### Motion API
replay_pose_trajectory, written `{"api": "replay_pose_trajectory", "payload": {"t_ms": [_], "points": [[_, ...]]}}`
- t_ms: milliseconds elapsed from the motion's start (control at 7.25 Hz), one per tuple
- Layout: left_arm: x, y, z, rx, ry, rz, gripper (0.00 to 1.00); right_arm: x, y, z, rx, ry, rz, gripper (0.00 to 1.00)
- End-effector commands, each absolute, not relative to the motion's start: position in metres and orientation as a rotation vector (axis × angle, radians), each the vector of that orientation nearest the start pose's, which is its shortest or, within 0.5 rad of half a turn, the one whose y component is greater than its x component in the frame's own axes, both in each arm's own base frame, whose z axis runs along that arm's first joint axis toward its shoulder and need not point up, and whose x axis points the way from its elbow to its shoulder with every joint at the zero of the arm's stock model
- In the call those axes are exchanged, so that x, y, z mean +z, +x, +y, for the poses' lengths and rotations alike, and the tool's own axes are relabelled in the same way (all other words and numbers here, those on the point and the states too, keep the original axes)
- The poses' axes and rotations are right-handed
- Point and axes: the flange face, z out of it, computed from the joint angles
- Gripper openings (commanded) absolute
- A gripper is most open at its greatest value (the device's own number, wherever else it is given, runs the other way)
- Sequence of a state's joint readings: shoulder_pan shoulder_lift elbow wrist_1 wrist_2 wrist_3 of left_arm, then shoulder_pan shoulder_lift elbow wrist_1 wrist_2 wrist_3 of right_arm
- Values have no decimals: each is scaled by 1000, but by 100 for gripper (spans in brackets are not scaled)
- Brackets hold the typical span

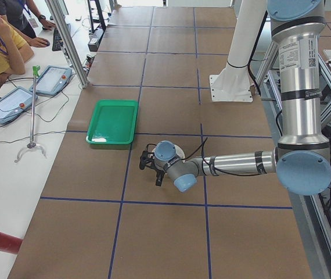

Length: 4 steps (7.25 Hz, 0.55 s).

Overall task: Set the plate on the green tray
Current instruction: 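Lower the left gripper to the white plate's rim and grasp it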

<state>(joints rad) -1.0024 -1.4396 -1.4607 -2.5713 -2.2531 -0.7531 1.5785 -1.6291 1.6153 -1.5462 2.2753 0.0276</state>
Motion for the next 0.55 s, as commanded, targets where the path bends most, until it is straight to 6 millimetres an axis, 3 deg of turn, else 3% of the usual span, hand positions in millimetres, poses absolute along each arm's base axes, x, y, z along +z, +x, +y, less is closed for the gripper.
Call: {"api": "replay_pose_trajectory", "payload": {"t_ms": [0, 138, 276, 414], "points": [[662, 193, -417, 93, 162, 964, 52, 667, 72, -467, 30, 3, -706, 100], [661, 195, -416, 97, 159, 966, 8, 667, 72, -467, 30, 3, -704, 100], [660, 195, -416, 98, 158, 967, 0, 667, 72, -467, 30, 3, -704, 100], [658, 194, -417, 99, 160, 968, 0, 667, 72, -467, 30, 3, -704, 100]]}}
